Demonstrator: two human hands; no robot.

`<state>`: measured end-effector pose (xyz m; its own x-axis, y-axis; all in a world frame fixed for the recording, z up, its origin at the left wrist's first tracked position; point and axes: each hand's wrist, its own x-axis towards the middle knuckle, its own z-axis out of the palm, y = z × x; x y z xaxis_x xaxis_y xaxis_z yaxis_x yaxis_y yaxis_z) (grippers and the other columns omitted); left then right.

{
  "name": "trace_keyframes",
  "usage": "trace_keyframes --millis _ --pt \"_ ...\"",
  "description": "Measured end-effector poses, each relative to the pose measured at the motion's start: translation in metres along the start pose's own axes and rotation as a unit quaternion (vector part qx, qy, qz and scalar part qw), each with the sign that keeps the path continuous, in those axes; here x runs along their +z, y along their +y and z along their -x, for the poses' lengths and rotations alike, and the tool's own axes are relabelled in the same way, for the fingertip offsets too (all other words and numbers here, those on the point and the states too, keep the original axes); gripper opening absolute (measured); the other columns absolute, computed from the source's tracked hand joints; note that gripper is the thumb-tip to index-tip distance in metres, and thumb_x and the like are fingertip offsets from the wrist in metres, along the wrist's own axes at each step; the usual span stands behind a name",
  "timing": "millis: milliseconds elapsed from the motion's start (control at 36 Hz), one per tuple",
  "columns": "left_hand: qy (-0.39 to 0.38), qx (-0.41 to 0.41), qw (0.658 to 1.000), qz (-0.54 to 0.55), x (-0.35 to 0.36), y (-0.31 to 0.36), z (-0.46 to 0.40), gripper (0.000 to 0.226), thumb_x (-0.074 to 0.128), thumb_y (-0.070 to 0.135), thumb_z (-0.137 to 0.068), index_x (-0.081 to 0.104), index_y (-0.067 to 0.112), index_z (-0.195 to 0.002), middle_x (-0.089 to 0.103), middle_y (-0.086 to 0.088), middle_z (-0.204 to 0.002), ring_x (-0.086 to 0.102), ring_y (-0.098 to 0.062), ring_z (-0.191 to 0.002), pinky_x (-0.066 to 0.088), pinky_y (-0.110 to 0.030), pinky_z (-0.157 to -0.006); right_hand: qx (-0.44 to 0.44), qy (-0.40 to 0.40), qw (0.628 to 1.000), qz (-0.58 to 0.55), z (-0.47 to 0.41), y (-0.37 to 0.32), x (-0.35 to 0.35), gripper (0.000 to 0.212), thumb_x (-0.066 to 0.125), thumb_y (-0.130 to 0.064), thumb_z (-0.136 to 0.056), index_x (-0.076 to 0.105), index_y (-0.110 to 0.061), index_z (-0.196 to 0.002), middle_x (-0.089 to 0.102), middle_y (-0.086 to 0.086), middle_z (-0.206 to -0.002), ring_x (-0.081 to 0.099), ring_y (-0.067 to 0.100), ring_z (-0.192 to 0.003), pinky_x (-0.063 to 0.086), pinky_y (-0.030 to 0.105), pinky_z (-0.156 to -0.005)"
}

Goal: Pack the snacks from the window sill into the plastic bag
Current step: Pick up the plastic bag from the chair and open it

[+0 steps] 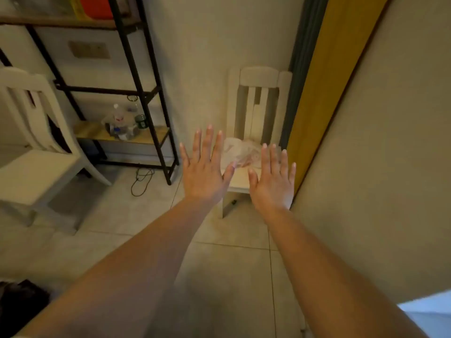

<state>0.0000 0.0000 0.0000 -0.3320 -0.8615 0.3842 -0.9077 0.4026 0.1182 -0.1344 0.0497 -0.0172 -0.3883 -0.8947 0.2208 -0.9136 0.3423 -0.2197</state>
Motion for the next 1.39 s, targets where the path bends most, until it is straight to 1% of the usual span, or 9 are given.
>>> trace_keyframes --millis 111,194,389,556,778,1000,1139,1278,1389 --pt "-0.039 -0.018 0.999 -0.013 0.035 -0.002 0.023 0.068 0.012 0.060 -0.093 -0.011 0.028 -0.148 -0.009 0.001 -0.160 -0.013 -0.021 -0.146 -0.009 -0.050 -0.116 0.010 -0.066 0.998 -0.002 0.013 0.019 0.025 0.060 0.015 -0.047 -0.099 -0.013 -0.026 -0.149 -0.008 -0.002 -0.159 -0.009 0.023 -0.146 -0.006 0.042 -0.118" --pt "-0.074 -0.022 0.997 -0.011 0.055 -0.001 0.033 0.073 0.001 0.060 -0.086 -0.004 0.027 -0.151 -0.011 0.002 -0.160 -0.013 -0.020 -0.146 -0.012 -0.049 -0.115 0.015 -0.103 0.995 -0.004 0.019 0.028 0.044 0.060 0.016 -0.046 -0.100 -0.011 -0.026 -0.149 -0.007 -0.001 -0.159 -0.008 0.024 -0.146 -0.004 0.043 -0.119" --pt "-0.123 -0.024 0.992 -0.010 0.082 -0.003 0.028 0.072 0.000 0.060 -0.086 -0.007 0.028 -0.151 -0.013 0.002 -0.159 -0.016 -0.019 -0.146 -0.015 -0.047 -0.113 0.014 -0.145 0.989 0.007 0.005 0.034 0.073 0.060 0.016 -0.046 -0.100 -0.010 -0.025 -0.150 -0.007 0.000 -0.159 -0.008 0.023 -0.146 -0.004 0.042 -0.119" --pt "-0.173 -0.014 0.984 -0.026 0.108 -0.016 -0.010 0.066 0.014 0.057 -0.095 -0.009 0.028 -0.150 -0.014 0.002 -0.159 -0.017 -0.019 -0.145 -0.010 -0.050 -0.115 0.020 -0.150 0.988 0.025 -0.035 0.028 0.096 0.059 0.015 -0.046 -0.100 -0.011 -0.026 -0.150 -0.005 0.000 -0.159 -0.007 0.024 -0.146 -0.002 0.042 -0.118" --pt "-0.216 0.017 0.976 -0.025 0.145 -0.037 -0.066 0.065 0.016 0.055 -0.097 -0.009 0.028 -0.150 -0.012 0.001 -0.159 -0.016 -0.021 -0.146 -0.010 -0.050 -0.116 0.064 -0.197 0.978 0.040 -0.090 0.019 0.132 0.059 0.014 -0.046 -0.100 -0.011 -0.025 -0.150 -0.005 0.001 -0.160 -0.007 0.024 -0.146 0.000 0.045 -0.119" --pt "-0.253 0.026 0.967 -0.026 0.184 -0.045 -0.113 0.066 0.017 0.056 -0.096 -0.009 0.028 -0.150 -0.013 0.001 -0.159 -0.016 -0.021 -0.146 -0.007 -0.051 -0.117 0.076 -0.227 0.970 0.053 -0.138 0.018 0.159 0.060 0.015 -0.045 -0.100 -0.011 -0.025 -0.150 -0.005 0.001 -0.160 -0.005 0.024 -0.147 0.001 0.043 -0.119" --pt "-0.265 0.019 0.964 -0.021 0.207 -0.038 -0.151 0.066 0.017 0.055 -0.097 -0.008 0.027 -0.151 -0.011 0.001 -0.160 -0.014 -0.020 -0.146 -0.008 -0.050 -0.117 0.082 -0.239 0.966 0.046 -0.181 0.031 0.173 0.060 0.018 -0.043 -0.100 -0.008 -0.024 -0.150 -0.002 0.002 -0.160 -0.004 0.024 -0.147 0.003 0.044 -0.119" --pt "-0.264 -0.010 0.964 -0.022 0.233 -0.020 -0.192 0.064 0.018 0.054 -0.098 -0.005 0.027 -0.151 -0.009 0.001 -0.160 -0.012 -0.020 -0.147 -0.009 -0.049 -0.115 0.059 -0.257 0.964 0.040 -0.230 0.050 0.183 0.058 0.016 -0.043 -0.100 -0.006 -0.023 -0.151 -0.001 0.002 -0.160 -0.003 0.023 -0.147 0.002 0.042 -0.119" --pt "-0.270 -0.017 0.962 -0.028 0.246 0.001 -0.221 0.064 0.015 0.053 -0.098 -0.009 0.027 -0.150 -0.011 0.001 -0.160 -0.014 -0.021 -0.146 -0.007 -0.050 -0.117 0.042 -0.272 0.960 0.044 -0.269 0.068 0.191 0.059 0.014 -0.045 -0.100 -0.007 -0.023 -0.151 -0.003 0.002 -0.160 -0.004 0.024 -0.147 0.000 0.042 -0.119"
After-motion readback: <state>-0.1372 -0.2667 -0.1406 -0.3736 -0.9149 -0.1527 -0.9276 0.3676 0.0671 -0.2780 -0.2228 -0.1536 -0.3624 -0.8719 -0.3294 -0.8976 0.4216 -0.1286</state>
